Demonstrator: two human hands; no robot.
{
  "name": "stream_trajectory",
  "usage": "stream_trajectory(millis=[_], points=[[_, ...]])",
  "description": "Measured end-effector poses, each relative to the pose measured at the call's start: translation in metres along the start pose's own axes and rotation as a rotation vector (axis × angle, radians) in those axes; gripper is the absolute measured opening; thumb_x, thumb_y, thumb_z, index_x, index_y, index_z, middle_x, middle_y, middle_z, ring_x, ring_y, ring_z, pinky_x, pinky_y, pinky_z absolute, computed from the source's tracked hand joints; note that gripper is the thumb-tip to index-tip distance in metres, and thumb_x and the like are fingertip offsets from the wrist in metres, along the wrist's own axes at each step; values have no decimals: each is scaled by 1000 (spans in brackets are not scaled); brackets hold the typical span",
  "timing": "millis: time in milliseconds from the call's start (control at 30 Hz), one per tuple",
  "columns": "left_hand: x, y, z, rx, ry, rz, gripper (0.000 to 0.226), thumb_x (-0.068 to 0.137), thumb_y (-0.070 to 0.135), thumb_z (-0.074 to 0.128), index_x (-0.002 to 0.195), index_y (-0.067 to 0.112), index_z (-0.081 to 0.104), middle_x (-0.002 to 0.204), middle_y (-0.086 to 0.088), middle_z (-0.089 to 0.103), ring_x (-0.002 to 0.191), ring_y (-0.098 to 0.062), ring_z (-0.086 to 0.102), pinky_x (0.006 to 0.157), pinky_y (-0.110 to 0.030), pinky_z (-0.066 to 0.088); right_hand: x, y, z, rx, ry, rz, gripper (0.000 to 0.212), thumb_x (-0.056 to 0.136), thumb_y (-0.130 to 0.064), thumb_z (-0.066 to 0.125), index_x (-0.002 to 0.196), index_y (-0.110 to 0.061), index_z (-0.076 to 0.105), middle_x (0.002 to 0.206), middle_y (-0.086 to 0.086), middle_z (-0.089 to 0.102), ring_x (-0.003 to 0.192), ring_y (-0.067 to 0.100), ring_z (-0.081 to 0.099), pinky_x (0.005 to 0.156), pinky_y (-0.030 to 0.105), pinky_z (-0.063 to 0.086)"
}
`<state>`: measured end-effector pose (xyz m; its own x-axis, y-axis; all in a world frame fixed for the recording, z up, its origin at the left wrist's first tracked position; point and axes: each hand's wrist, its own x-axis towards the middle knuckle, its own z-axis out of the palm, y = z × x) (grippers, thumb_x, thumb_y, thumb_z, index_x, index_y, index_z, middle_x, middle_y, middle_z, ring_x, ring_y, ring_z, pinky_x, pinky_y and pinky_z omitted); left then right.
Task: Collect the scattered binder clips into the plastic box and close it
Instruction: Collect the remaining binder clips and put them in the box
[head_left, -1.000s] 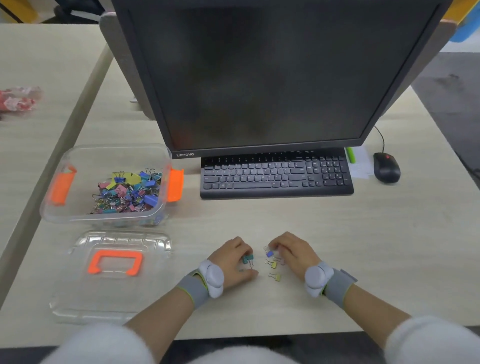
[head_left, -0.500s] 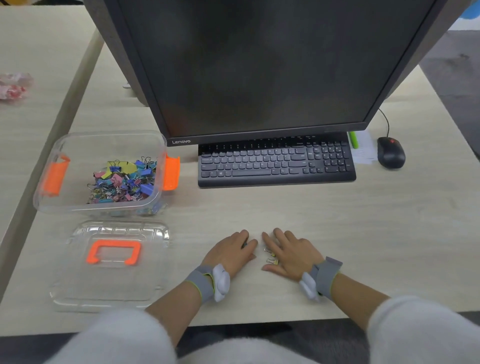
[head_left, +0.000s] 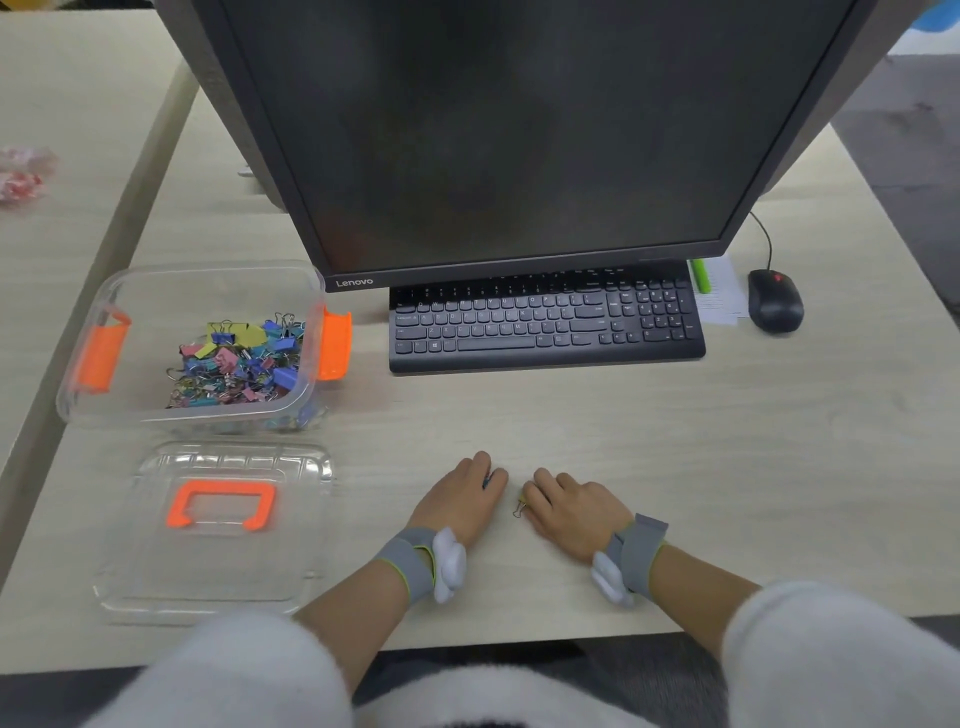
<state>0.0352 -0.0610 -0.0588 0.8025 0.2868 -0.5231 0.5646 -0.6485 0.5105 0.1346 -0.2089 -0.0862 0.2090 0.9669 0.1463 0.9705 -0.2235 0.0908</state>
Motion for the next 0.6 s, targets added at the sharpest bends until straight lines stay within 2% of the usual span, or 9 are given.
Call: stream_trajectory(millis=[67,133,233,300,333,367,433,533,600], points=[[0,2,-2,93,25,23,8,93,15,32,87,17,37,94,-11,41,78,-26,40,60,-30,27,0,-1,-2,13,-4,23,19,80,-32,46,81,-15,37,67,-2,61,41,16,46,28,18,28],[2,3,-3,194,34,36,11,87,2,34,91,12,38,96,-9,32,76,-22,32,61,-31,24,0,-3,-3,13,7,32,18,79,-31,45,79,-15,37,65,-2,60,41,15,46,28,17,27],[9,-1,-4,80,121,25,20,87,0,39,106,1,45,103,-12,39,77,-28,44,64,-32,32,2,-4,-8,-10,-25,19,16,74,-22,48,78,-14,35,63,-3,58,40,15,44,29,16,25],[12,-3,-10,-138,200,-43,22,86,1,43,107,2,49,104,-12,47,85,-30,53,71,-30,41,1,-5,-10,-26,-28,14,15,75,-16,50,80,-14,36,63,-3,59,40,15,44,31,16,23],[13,-3,-14,-270,225,-100,21,86,2,45,105,4,53,100,-8,51,85,-27,54,73,-27,43,1,-4,-11,-25,-29,12,5,83,-15,43,82,-14,38,64,-3,60,40,16,44,31,17,22],[15,-3,-17,-420,249,-165,17,86,3,46,99,7,56,92,-4,54,77,-20,54,68,-24,43,2,-3,-12,-12,-26,16,13,93,-14,29,85,-14,39,64,-2,60,39,16,44,31,16,23],[19,-2,-25,-787,243,-328,19,87,1,43,82,11,59,74,-3,53,57,-13,48,50,-22,37,4,-3,-13,10,-35,45,35,98,-13,7,88,-13,41,63,-2,60,37,16,44,30,16,24],[20,-5,-33,-1271,165,-458,26,86,-1,38,68,7,55,63,-8,44,40,-12,39,39,-18,25,9,-3,-16,-11,-39,75,39,96,-8,2,85,-14,39,59,-3,58,34,14,41,29,14,26],[17,-9,-36,-1419,115,-452,25,86,5,40,64,7,51,59,-6,40,35,-10,36,36,-17,23,10,-2,-17,-25,-53,76,39,93,-2,2,83,-14,38,57,-3,57,34,14,40,30,14,25]])
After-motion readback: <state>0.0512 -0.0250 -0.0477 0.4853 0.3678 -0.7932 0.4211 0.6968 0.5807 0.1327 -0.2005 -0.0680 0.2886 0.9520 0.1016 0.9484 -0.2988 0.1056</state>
